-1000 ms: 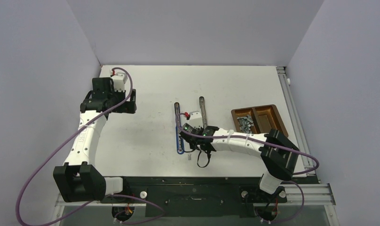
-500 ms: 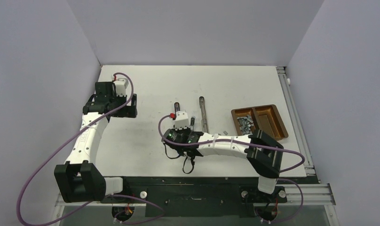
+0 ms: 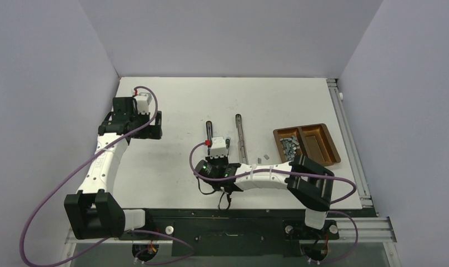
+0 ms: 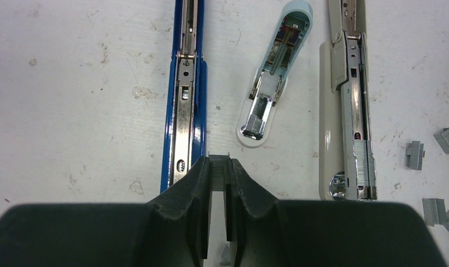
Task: Load the staples into the stapler
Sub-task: Place the staple at the center of the board.
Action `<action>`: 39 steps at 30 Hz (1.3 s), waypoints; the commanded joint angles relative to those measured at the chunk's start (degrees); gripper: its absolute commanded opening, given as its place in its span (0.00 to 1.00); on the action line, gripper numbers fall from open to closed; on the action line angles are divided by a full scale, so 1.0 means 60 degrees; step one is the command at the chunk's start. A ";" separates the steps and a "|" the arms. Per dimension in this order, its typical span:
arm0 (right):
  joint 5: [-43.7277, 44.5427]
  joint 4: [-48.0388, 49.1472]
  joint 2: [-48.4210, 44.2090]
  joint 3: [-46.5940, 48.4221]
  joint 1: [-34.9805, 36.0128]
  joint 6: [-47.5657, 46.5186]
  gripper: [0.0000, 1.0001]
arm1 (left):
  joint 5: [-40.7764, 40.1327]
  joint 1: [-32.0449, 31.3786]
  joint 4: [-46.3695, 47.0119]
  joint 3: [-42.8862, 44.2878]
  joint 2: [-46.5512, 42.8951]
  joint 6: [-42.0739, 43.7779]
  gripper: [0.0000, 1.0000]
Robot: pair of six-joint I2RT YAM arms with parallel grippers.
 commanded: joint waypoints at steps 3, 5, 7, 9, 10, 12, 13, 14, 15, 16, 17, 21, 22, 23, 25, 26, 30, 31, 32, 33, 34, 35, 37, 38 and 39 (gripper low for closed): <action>0.0465 0.1031 -0.0457 -0.0310 0.0110 -0.0109 0.09 | -0.0034 0.0037 0.0363 0.0092 -0.0227 -0.0179 0.96; 0.0386 0.0573 -0.0516 -0.0104 0.0050 -0.0078 0.09 | -0.0021 0.0037 0.0375 0.0147 -0.0243 -0.0186 0.96; -0.0030 -0.0147 -0.0613 0.0152 -0.0145 0.0016 0.09 | 0.0015 0.0037 0.0412 0.0198 -0.0235 -0.0253 0.96; -0.0690 -0.0851 -0.0892 0.0190 -0.0305 0.0101 0.09 | 0.0051 0.0037 0.0450 0.0210 -0.0233 -0.0297 0.96; -0.1045 -0.1159 -0.1061 0.0115 -0.0404 0.0151 0.09 | 0.0078 0.0037 0.0473 0.0211 -0.0210 -0.0315 0.96; -0.1795 -0.1606 -0.1423 -0.0208 -0.0595 0.0176 0.09 | 0.0116 0.0037 0.0527 0.0176 -0.0197 -0.0324 0.96; -0.2158 -0.1797 -0.1600 -0.0405 -0.0687 0.0175 0.09 | 0.0138 0.0037 0.0534 0.0170 -0.0196 -0.0331 0.96; -0.2496 -0.1909 -0.1778 -0.0666 -0.0755 0.0139 0.09 | 0.0153 0.0037 0.0536 0.0162 -0.0203 -0.0332 0.96; -0.2829 -0.2020 -0.1903 -0.0892 -0.0813 0.0143 0.09 | 0.0163 0.0037 0.0558 0.0148 -0.0197 -0.0337 0.96; -0.3051 -0.2100 -0.1986 -0.1084 -0.0839 0.0153 0.09 | 0.0177 0.0037 0.0556 0.0143 -0.0203 -0.0333 0.96; -0.3223 -0.2157 -0.2050 -0.1318 -0.0842 0.0172 0.09 | 0.0178 0.0037 0.0559 0.0159 -0.0204 -0.0332 0.96; -0.3819 -0.2067 -0.2073 -0.1707 -0.0878 0.0071 0.09 | 0.0218 0.0037 0.0545 0.0190 -0.0227 -0.0343 0.96; -0.3912 -0.2036 -0.2009 -0.1753 -0.0911 0.0041 0.09 | 0.0220 0.0037 0.0543 0.0201 -0.0233 -0.0346 0.96; -0.3997 -0.1979 -0.1954 -0.1797 -0.0930 -0.0008 0.09 | 0.0224 0.0037 0.0545 0.0206 -0.0244 -0.0359 0.96; -0.4159 -0.1834 -0.1816 -0.1861 -0.0986 -0.0114 0.09 | 0.0235 0.0037 0.0548 0.0207 -0.0244 -0.0361 0.96; -0.4218 -0.1787 -0.1743 -0.1882 -0.1018 -0.0154 0.09 | 0.0242 0.0037 0.0549 0.0212 -0.0244 -0.0361 0.96; -0.4493 -0.1702 -0.1462 -0.1804 -0.1174 -0.0284 0.09 | 0.0236 0.0037 0.0549 0.0205 -0.0248 -0.0361 0.96; -0.4610 -0.1708 -0.1418 -0.1774 -0.1232 -0.0312 0.09 | 0.0235 0.0037 0.0558 0.0205 -0.0248 -0.0359 0.96; -0.4709 -0.1726 -0.1365 -0.1738 -0.1283 -0.0329 0.09 | 0.0235 0.0037 0.0570 0.0205 -0.0233 -0.0361 0.96; -0.4789 -0.1783 -0.1300 -0.1700 -0.1328 -0.0368 0.09 | 0.0239 0.0037 0.0576 0.0227 -0.0228 -0.0361 0.96; -0.4845 -0.1847 -0.1268 -0.1672 -0.1368 -0.0400 0.09 | 0.0247 0.0037 0.0576 0.0231 -0.0216 -0.0361 0.96; -0.4914 -0.1886 -0.1227 -0.1653 -0.1394 -0.0440 0.09 | 0.0240 0.0044 0.0589 0.0224 -0.0217 -0.0361 0.96; -0.5097 -0.1966 -0.1180 -0.1651 -0.1494 -0.0517 0.14 | 0.0257 0.0037 0.0606 0.0227 -0.0208 -0.0360 0.96; -0.5174 -0.2005 -0.1180 -0.1651 -0.1570 -0.0559 0.16 | 0.0264 0.0037 0.0607 0.0239 -0.0201 -0.0358 0.96; -0.5248 -0.2041 -0.1187 -0.1638 -0.1620 -0.0601 0.19 | 0.0277 0.0037 0.0608 0.0236 -0.0198 -0.0361 0.96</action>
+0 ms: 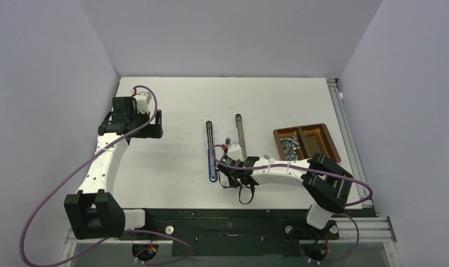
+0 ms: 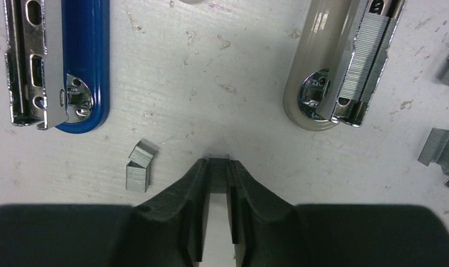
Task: Load the staples into the stapler
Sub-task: Place the staple at the center of the board.
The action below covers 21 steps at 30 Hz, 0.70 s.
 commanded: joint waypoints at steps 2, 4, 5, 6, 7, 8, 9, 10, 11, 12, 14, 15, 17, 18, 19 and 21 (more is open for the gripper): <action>-0.0571 -0.0301 0.0167 0.0249 -0.0332 -0.0346 0.27 | 0.0164 0.0037 0.0487 0.0244 -0.0207 -0.0128 0.96; -0.0681 -0.0466 0.0191 0.0410 -0.0437 -0.0446 0.31 | 0.0169 0.0037 0.0487 0.0256 -0.0210 -0.0115 0.96; -0.0759 -0.0543 0.0207 0.0476 -0.0482 -0.0478 0.32 | 0.0163 0.0037 0.0487 0.0253 -0.0210 -0.0108 0.96; -0.0820 -0.0596 0.0231 0.0549 -0.0524 -0.0546 0.33 | 0.0166 0.0037 0.0480 0.0257 -0.0218 -0.0113 0.96; -0.0868 -0.0676 0.0256 0.0626 -0.0570 -0.0586 0.33 | 0.0165 0.0037 0.0483 0.0263 -0.0222 -0.0113 0.96; -0.0917 -0.0752 0.0279 0.0696 -0.0599 -0.0610 0.34 | 0.0157 0.0037 0.0501 0.0247 -0.0225 -0.0114 0.96; -0.0942 -0.0824 0.0308 0.0769 -0.0640 -0.0660 0.34 | 0.0155 0.0037 0.0498 0.0236 -0.0232 -0.0114 0.96; -0.0982 -0.0884 0.0333 0.0829 -0.0679 -0.0676 0.33 | 0.0152 0.0037 0.0523 0.0227 -0.0230 -0.0114 0.96; -0.0992 -0.0966 0.0367 0.0901 -0.0714 -0.0723 0.33 | 0.0152 0.0037 0.0530 0.0228 -0.0224 -0.0114 0.96; -0.0999 -0.1028 0.0379 0.0966 -0.0740 -0.0770 0.33 | 0.0158 0.0037 0.0537 0.0222 -0.0225 -0.0114 0.96; -0.0978 -0.1203 0.0402 0.1159 -0.0781 -0.0870 0.33 | 0.0170 0.0037 0.0548 0.0229 -0.0219 -0.0120 0.96; -0.0979 -0.1266 0.0392 0.1231 -0.0778 -0.0922 0.32 | 0.0160 0.0037 0.0563 0.0224 -0.0206 -0.0127 0.96; -0.0953 -0.1362 0.0282 0.1339 -0.0785 -0.0971 0.31 | 0.0154 0.0037 0.0575 0.0223 -0.0196 -0.0128 0.96; -0.0926 -0.1416 0.0207 0.1389 -0.0769 -0.0973 0.31 | 0.0158 0.0037 0.0575 0.0227 -0.0179 -0.0128 0.96; -0.0908 -0.1463 0.0148 0.1414 -0.0762 -0.0982 0.30 | 0.0142 0.0037 0.0588 0.0222 -0.0179 -0.0128 0.96; -0.0906 -0.1514 0.0052 0.1419 -0.0740 -0.0979 0.29 | 0.0137 0.0037 0.0595 0.0213 -0.0165 -0.0128 0.96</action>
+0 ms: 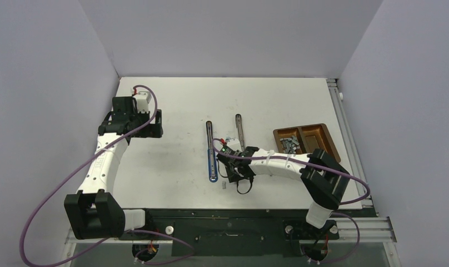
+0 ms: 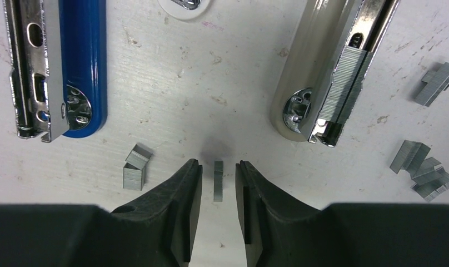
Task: Load the staples into the stapler
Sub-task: Place the staple at the center of the board.
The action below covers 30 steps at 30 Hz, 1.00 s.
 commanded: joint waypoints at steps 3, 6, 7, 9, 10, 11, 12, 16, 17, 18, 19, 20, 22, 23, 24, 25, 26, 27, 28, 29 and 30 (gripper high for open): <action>0.0057 -0.0265 -0.0371 0.0257 0.0072 -0.0124 0.27 | 0.0090 0.0037 0.0506 0.0219 -0.0166 -0.0115 0.96; 0.0095 -0.0299 -0.0266 0.0202 0.0157 -0.0048 0.25 | 0.0070 0.0037 0.0490 0.0256 -0.0189 -0.0113 0.96; 0.0114 -0.0290 -0.0260 0.0160 0.0187 -0.0021 0.25 | 0.0069 0.0037 0.0475 0.0262 -0.0193 -0.0099 0.96; 0.0144 -0.0220 -0.0295 0.0105 0.0239 0.0021 0.24 | 0.0046 0.0037 0.0477 0.0267 -0.0213 -0.0073 0.96; 0.0151 -0.0203 -0.0316 0.0093 0.0254 0.0057 0.24 | 0.0033 0.0037 0.0483 0.0266 -0.0216 -0.0059 0.96; 0.0149 -0.0186 -0.0333 0.0098 0.0282 0.0065 0.24 | 0.0042 0.0037 0.0487 0.0260 -0.0218 -0.0068 0.96; 0.0137 -0.0177 -0.0323 0.0108 0.0294 0.0077 0.23 | 0.0034 0.0037 0.0491 0.0252 -0.0219 -0.0069 0.96; 0.0159 -0.0162 -0.0239 0.0163 0.0388 0.0105 0.21 | 0.0034 0.0037 0.0479 0.0249 -0.0255 -0.0068 0.96; 0.0155 -0.0141 -0.0237 0.0157 0.0416 0.0121 0.21 | 0.0024 0.0037 0.0490 0.0251 -0.0260 -0.0058 0.96; 0.0151 -0.0122 -0.0232 0.0158 0.0425 0.0124 0.21 | 0.0010 0.0037 0.0478 0.0256 -0.0271 -0.0040 0.96; 0.0149 -0.0105 -0.0229 0.0158 0.0446 0.0125 0.21 | 0.0003 0.0037 0.0470 0.0250 -0.0284 -0.0026 0.96; 0.0143 -0.0100 -0.0206 0.0178 0.0453 0.0136 0.21 | -0.0009 0.0037 0.0468 0.0242 -0.0287 -0.0020 0.96; 0.0126 -0.0092 -0.0169 0.0214 0.0486 0.0125 0.21 | -0.0018 0.0037 0.0476 0.0235 -0.0302 -0.0010 0.96; 0.0129 -0.0084 -0.0141 0.0249 0.0503 0.0138 0.21 | -0.0012 0.0037 0.0473 0.0236 -0.0315 0.0000 0.96; 0.0113 -0.0061 -0.0104 0.0277 0.0529 0.0132 0.21 | -0.0013 0.0037 0.0466 0.0225 -0.0331 0.0001 0.96; 0.0096 -0.0051 -0.0087 0.0327 0.0571 0.0128 0.20 | -0.0013 0.0037 0.0465 0.0231 -0.0333 -0.0002 0.96; 0.0138 -0.0055 -0.0043 0.0384 0.0609 0.0125 0.20 | -0.0013 0.0037 0.0468 0.0225 -0.0326 0.0008 0.96; 0.0140 -0.0067 0.0005 0.0443 0.0650 0.0101 0.20 | -0.0020 0.0037 0.0474 0.0235 -0.0335 0.0015 0.96; 0.0171 -0.0079 0.0055 0.0507 0.0690 0.0073 0.20 | -0.0016 0.0037 0.0477 0.0238 -0.0339 0.0018 0.96; 0.0218 -0.0119 0.0100 0.0577 0.0750 0.0045 0.20 | -0.0015 0.0037 0.0466 0.0246 -0.0358 0.0022 0.96; 0.0272 -0.0168 0.0144 0.0639 0.0794 0.0044 0.20 | -0.0026 0.0037 0.0463 0.0248 -0.0361 0.0035 0.96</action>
